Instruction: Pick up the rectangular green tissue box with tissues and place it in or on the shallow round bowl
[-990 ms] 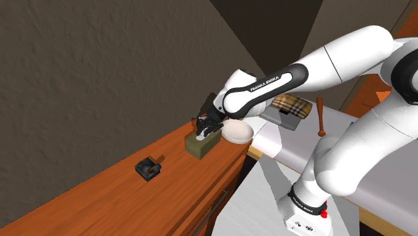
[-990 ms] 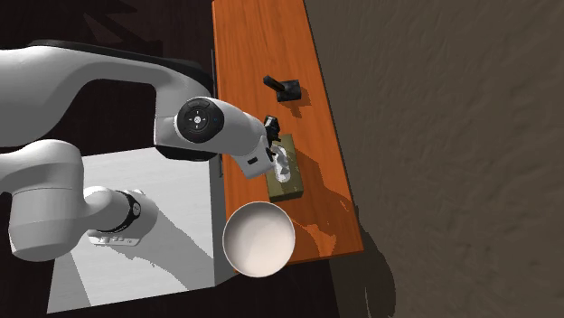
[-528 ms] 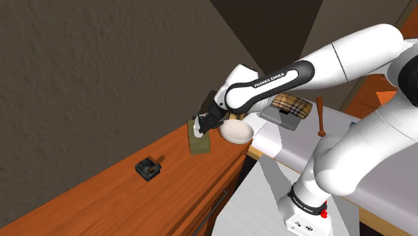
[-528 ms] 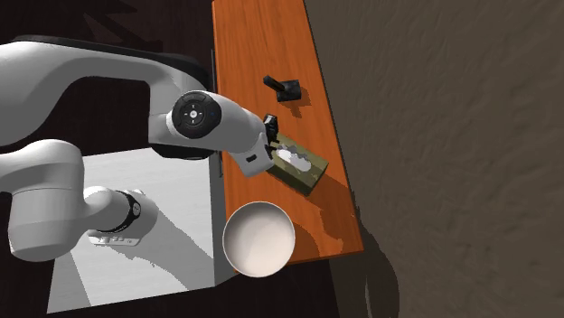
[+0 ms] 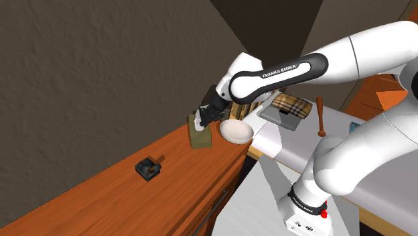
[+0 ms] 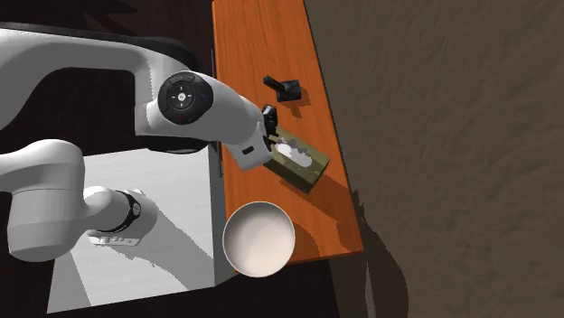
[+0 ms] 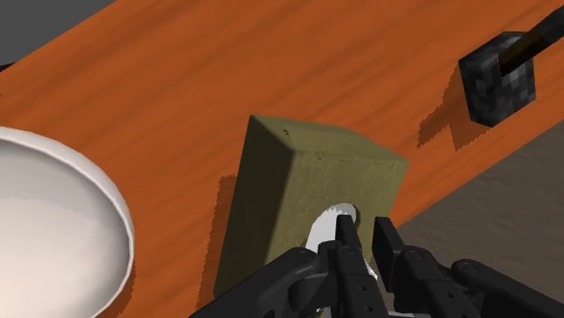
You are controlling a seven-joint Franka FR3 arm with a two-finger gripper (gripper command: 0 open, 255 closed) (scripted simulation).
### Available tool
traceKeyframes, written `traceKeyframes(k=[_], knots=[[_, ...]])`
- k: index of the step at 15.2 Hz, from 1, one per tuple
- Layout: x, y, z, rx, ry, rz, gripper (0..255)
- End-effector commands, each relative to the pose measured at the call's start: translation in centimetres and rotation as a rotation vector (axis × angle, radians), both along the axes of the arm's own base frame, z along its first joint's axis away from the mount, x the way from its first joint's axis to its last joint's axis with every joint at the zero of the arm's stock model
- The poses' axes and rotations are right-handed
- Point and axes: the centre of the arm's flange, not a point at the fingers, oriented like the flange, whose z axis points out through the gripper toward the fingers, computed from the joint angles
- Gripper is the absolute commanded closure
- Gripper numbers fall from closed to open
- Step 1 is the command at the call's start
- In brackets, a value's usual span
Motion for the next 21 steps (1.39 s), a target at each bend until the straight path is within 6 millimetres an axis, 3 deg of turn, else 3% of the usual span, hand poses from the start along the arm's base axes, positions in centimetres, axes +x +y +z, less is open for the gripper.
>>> traceKeyframes(k=[1, 13, 21], knots=[[0.1, -0.1, 1.1, 0.0, 0.0, 0.0, 255], [0.1, -0.1, 7.0, 0.0, 0.0, 0.0, 255], [-4.2, -9.5, 9.3, 0.0, 0.0, 0.0, 255]])
